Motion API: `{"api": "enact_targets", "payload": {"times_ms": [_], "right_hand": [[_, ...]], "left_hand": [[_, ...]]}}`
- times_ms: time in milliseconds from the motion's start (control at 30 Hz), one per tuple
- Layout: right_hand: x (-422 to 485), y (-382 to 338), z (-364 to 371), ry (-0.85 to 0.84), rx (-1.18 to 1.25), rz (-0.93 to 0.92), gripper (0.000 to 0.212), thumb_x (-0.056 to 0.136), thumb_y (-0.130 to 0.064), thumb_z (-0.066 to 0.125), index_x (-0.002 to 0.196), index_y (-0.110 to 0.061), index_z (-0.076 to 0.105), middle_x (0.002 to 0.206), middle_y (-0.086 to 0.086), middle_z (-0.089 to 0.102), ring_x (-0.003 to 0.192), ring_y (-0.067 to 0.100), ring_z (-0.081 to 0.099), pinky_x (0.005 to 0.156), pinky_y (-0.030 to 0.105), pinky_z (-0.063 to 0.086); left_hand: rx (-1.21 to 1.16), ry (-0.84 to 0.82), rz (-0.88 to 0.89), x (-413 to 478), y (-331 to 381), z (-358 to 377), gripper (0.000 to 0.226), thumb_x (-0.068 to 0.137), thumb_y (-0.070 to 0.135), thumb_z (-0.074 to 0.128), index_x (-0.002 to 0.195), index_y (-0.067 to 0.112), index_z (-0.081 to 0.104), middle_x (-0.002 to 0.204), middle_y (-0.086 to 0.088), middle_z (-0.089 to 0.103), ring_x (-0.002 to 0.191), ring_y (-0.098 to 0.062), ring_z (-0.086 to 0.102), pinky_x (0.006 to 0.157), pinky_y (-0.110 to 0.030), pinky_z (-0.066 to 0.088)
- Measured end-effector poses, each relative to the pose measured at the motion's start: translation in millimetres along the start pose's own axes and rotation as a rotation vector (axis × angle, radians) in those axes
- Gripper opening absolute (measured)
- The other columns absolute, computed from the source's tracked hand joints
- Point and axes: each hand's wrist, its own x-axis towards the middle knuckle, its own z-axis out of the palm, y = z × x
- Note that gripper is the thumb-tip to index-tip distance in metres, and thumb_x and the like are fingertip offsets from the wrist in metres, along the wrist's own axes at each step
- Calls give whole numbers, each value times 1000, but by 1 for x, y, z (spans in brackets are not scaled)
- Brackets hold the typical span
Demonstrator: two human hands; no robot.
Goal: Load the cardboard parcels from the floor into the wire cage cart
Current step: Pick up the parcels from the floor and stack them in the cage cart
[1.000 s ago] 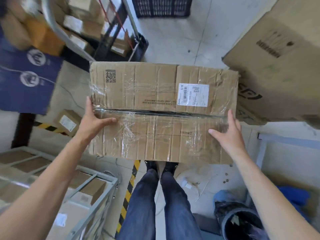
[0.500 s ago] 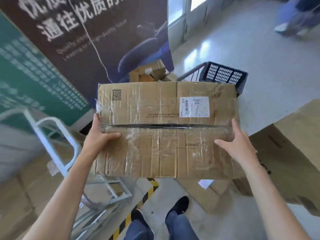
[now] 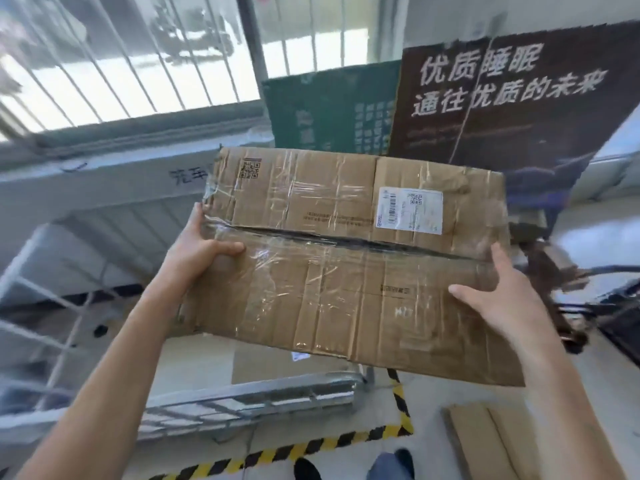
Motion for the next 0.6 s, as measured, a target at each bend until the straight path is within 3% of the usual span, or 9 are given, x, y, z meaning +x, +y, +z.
{"api": "enact_targets", "payload": {"times_ms": [100, 233, 367, 467, 533, 600], "right_hand": [[-5, -67, 64, -148, -25, -109, 104, 77, -44, 79, 156, -32, 12, 152, 13, 38, 133, 35, 44, 107, 52, 38], [-15, -136, 141, -303, -26, -247, 100, 75, -45, 79, 154, -35, 19, 145, 11, 47, 125, 33, 51, 99, 47, 46], [-19, -188, 212, -405, -63, -284, 103, 75, -46, 79, 155, -36, 16, 151, 10, 40, 131, 33, 46, 98, 46, 44], [-21, -218, 260, -440, -42, -282, 103, 75, -47, 79, 155, -37, 15, 151, 10, 38, 129, 33, 47, 96, 47, 45], [-22, -233, 292, -436, -32, -284, 102, 75, -49, 77, 154, -39, 13, 152, 8, 36, 127, 32, 49, 89, 44, 43], [-22, -248, 326, -435, -25, -281, 99, 77, -49, 74, 154, -40, 11, 153, 5, 33, 125, 30, 50, 81, 40, 41]], "left_hand": [[-22, 132, -65, -18, -61, -82, 125, 47, 44, 87, 153, 37, 20, 147, 15, 43, 135, -17, 44, 117, -42, 29], [-73, 255, -163, -45, -135, -165, 119, 46, 50, 90, 148, 44, 28, 149, 9, 46, 132, -21, 50, 111, -49, 38], [-72, 374, -243, -50, -184, -219, 131, 41, 51, 88, 152, 39, 20, 155, 5, 39, 137, -22, 43, 112, -51, 36], [-117, 378, -276, -31, -218, -252, 116, 48, 45, 88, 147, 41, 30, 148, 4, 47, 129, -26, 51, 107, -54, 41], [-142, 370, -277, -8, -243, -272, 99, 56, 44, 86, 142, 41, 38, 142, 2, 53, 124, -28, 56, 105, -55, 43], [-171, 381, -295, 17, -267, -289, 95, 59, 44, 84, 143, 38, 39, 142, 1, 52, 125, -29, 54, 105, -56, 42]]}}
